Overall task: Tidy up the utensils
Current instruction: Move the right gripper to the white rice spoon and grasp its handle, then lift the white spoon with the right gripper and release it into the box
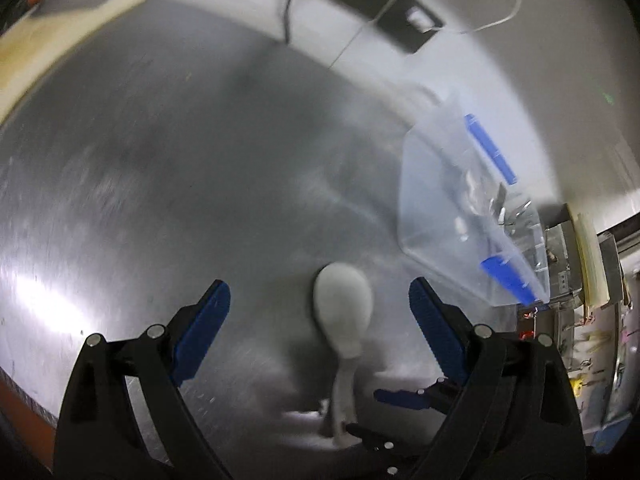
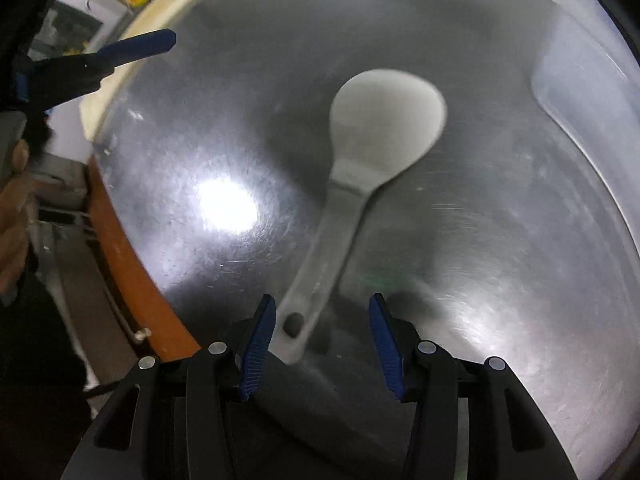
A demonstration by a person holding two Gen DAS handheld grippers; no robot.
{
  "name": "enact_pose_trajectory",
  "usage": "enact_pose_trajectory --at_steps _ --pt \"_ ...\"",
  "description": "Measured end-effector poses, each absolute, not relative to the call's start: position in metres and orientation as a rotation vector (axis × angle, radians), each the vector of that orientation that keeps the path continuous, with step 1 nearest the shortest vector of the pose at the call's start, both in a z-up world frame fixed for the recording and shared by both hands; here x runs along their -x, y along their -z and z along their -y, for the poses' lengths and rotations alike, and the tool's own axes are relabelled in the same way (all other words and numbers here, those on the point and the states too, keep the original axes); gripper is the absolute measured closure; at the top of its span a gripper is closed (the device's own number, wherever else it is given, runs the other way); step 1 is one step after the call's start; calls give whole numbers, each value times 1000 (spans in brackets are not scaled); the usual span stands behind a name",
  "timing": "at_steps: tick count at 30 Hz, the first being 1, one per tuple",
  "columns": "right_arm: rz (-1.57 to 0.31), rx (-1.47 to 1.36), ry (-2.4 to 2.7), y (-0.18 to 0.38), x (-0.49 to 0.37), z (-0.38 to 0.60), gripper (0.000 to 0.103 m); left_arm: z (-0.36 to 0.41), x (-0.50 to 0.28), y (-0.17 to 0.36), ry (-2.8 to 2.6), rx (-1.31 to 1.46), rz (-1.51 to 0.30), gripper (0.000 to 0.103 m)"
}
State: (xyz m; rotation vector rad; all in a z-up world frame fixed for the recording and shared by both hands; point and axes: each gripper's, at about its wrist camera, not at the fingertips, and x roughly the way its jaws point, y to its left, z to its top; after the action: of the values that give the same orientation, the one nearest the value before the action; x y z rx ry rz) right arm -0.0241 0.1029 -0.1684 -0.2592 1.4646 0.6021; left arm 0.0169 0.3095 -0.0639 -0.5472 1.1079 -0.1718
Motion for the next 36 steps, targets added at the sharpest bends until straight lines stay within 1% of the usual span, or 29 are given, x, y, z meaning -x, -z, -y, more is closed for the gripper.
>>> enact_pose_trajectory --at_steps 2,3,4,5,8,18,24,25,26,27,28,29,30,31,34,36 --pt "-1462 319 -575 177 28 -113 54 -314 -11 75 183 564 -1126 16" --pt "-1433 372 -564 177 33 -118 61 -314 -10 81 191 573 -1139 16" --pt "-1409 419 -549 177 36 -121 65 -314 -9 86 202 581 -1150 16" --pt "-1397 438 -534 177 37 -122 71 -314 -9 90 210 589 -1159 16" --pt "-1410 398 -534 179 29 -116 79 -311 -10 109 262 634 -1200 16" --pt "-1594 -40 -666 186 12 -60 79 -262 -5 151 456 772 -1335 16" --pt "-1623 -134 -746 186 20 -41 79 -237 -5 159 467 804 -1372 17" --pt "-1619 -127 -748 185 21 -38 79 -234 -5 160 460 805 -1373 25" --pt "-1618 -120 -751 185 21 -38 79 -232 -5 161 452 807 -1374 39" --pt "-1617 -116 -756 184 22 -37 79 -231 -4 163 436 819 -1380 49" --pt "-1614 -111 -757 184 24 -37 79 -230 -4 165 425 838 -1383 72" --pt "-1613 -104 -761 183 24 -37 79 -230 -3 167 407 859 -1388 83" --pt "-1611 -100 -765 182 27 -34 79 -231 -2 169 391 877 -1388 86" --pt "-1609 -100 -767 181 29 -32 79 -232 -1 170 381 889 -1385 93" --pt "-1587 -103 -781 177 29 -31 79 -232 2 161 383 922 -1343 98" --pt "-1552 -108 -794 166 31 -25 79 -226 2 142 413 908 -1291 99"
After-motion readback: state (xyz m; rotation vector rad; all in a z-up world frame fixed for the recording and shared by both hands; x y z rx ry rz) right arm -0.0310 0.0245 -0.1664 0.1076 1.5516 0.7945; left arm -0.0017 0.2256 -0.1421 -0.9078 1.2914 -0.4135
